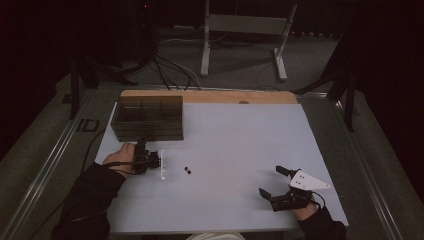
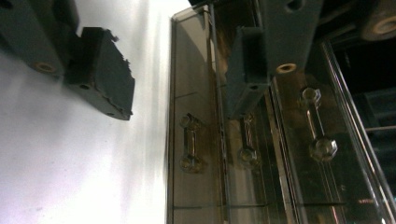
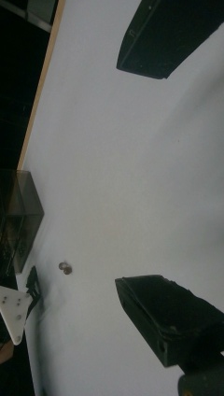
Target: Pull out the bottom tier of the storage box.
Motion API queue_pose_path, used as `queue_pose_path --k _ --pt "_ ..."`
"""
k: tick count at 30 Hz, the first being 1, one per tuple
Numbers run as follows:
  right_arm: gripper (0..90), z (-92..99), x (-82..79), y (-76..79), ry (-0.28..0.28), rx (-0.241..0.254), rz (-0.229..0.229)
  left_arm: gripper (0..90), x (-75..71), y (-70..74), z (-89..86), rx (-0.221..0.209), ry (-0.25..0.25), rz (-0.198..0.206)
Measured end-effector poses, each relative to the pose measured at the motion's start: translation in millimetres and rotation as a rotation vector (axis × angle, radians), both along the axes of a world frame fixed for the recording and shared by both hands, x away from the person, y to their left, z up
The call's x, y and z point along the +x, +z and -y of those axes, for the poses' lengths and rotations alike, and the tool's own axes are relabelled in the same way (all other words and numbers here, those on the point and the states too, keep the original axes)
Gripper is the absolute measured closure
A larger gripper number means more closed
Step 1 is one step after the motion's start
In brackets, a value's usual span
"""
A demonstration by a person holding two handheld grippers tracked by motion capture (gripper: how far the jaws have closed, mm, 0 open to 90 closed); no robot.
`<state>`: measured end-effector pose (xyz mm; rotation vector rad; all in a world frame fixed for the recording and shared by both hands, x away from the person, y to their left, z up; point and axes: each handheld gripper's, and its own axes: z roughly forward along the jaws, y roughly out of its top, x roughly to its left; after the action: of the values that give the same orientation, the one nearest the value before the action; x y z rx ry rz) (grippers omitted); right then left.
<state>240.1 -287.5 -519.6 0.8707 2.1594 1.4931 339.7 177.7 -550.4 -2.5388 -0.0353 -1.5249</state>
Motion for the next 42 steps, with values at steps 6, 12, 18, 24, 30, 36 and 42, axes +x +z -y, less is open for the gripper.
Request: queue_pose_path --k 6,12,18,24,30,36,42 --pt "0.1 0.4 -0.1 -0.1 -0.001 -0.002 -0.001 52.6 5.9 -5.6 0.2 0.036 0.003 0.024" --pt "0.1 0.6 -0.4 0.0 -0.002 0.000 -0.001 63.0 11.8 -9.1 0.3 0.051 0.013 0.055" --pt "0.1 0.9 -0.5 0.0 -0.003 -0.001 -0.002 68.0 17.1 -11.9 0.4 0.068 0.023 0.073" --pt "0.1 1.1 -0.3 -0.1 -0.002 0.002 -0.004 73.7 17.8 -12.4 2.9 0.078 0.020 0.047" --pt "0.1 1.3 -0.2 -0.1 -0.005 0.001 -0.005 73.9 18.2 -16.9 4.3 0.071 0.016 0.048" --pt "0.1 0.7 -0.1 -0.5 -0.005 -0.004 -0.009 79.9 19.0 -15.8 6.1 0.067 0.030 0.058" --pt "0.1 1.0 0.1 -0.4 -0.006 -0.002 -0.009 80.9 18.7 -14.1 7.4 0.052 0.045 0.063"
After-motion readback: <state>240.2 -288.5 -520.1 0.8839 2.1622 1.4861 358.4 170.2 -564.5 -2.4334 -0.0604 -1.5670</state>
